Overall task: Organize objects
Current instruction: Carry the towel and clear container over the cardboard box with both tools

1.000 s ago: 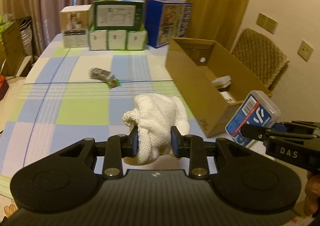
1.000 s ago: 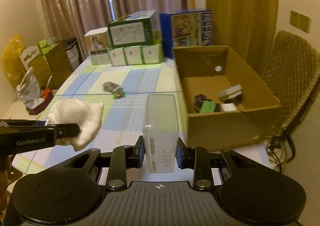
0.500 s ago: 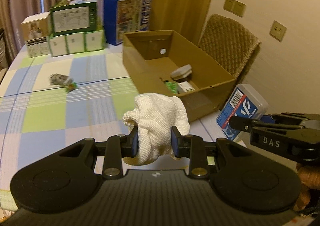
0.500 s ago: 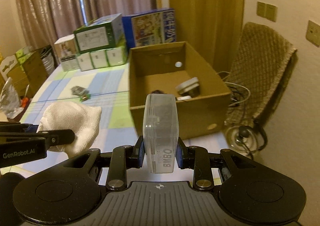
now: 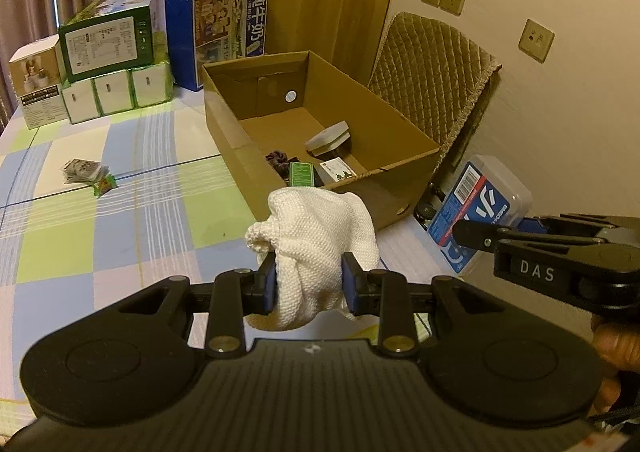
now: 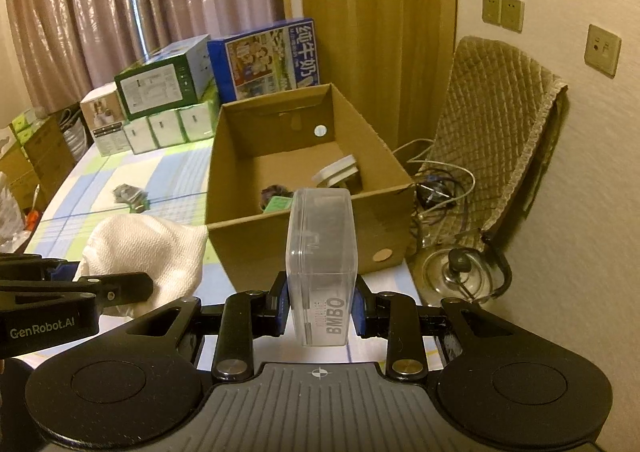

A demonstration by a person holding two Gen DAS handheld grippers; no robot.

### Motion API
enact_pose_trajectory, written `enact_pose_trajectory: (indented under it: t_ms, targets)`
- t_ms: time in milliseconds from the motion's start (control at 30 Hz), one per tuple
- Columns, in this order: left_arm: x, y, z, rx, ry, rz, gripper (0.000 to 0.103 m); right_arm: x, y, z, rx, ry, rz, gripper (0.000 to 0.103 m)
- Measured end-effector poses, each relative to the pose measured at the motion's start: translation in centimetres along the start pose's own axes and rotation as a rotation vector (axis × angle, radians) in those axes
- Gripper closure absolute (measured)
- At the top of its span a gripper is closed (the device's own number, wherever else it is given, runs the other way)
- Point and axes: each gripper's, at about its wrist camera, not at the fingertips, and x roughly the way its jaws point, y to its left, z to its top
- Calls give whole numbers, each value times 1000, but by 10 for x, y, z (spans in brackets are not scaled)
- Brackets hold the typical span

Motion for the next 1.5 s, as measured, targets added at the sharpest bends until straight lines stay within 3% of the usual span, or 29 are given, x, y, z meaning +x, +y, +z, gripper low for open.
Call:
enact_pose_trajectory:
  t_ms: [967,1500]
  targets:
    - [33,-12,46,-14,-18,5,76,26,-30,44,-53,-23,-17,75]
    - [61,0,87,-20,-17,47,76,68,-40,85,-88,-1,21,75]
